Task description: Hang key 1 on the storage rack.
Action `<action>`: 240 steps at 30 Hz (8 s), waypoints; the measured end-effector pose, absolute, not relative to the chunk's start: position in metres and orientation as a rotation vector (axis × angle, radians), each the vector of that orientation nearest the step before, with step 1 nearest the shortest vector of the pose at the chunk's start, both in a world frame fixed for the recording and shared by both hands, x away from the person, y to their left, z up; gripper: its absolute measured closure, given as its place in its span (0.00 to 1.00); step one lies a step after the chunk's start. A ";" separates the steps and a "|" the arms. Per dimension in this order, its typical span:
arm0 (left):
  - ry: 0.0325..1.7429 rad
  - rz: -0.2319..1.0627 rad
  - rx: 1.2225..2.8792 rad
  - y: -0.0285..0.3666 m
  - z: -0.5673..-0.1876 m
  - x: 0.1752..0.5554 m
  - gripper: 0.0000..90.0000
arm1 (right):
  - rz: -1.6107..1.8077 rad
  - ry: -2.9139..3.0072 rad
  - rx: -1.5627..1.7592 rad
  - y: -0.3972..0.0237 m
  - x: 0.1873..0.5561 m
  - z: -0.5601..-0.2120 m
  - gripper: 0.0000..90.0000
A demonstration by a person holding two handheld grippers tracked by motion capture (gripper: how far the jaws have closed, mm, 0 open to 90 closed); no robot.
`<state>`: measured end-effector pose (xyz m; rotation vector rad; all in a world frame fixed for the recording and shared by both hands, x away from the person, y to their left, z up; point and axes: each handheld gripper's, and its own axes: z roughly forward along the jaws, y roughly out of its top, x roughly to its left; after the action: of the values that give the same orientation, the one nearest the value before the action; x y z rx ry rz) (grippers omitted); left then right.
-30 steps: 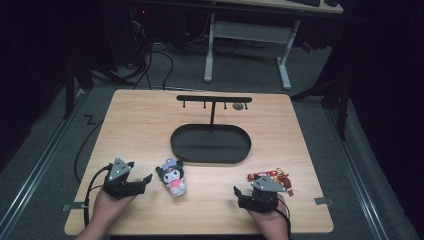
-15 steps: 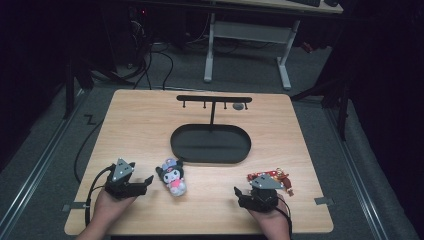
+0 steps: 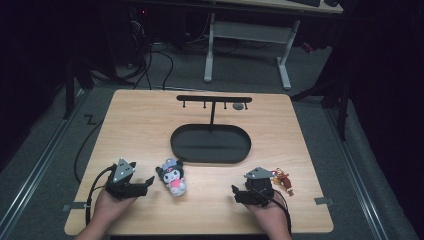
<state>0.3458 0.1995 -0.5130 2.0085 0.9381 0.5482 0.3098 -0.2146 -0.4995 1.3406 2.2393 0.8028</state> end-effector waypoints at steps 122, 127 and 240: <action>0.884 0.503 2.038 0.197 -0.512 0.338 0.19 | 0.224 2.371 1.686 -0.325 0.353 -0.489 0.74; 0.885 0.493 2.035 0.197 -0.512 0.337 0.19 | 0.257 2.374 1.716 -0.328 0.352 -0.490 0.74; 0.953 0.476 1.975 0.206 -0.510 0.342 0.17 | 0.442 2.500 1.526 -0.268 0.376 -0.327 0.74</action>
<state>0.3419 0.2058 -0.5104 1.9751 0.9526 0.4763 0.3761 -0.2676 -0.3274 1.5255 2.5004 0.4418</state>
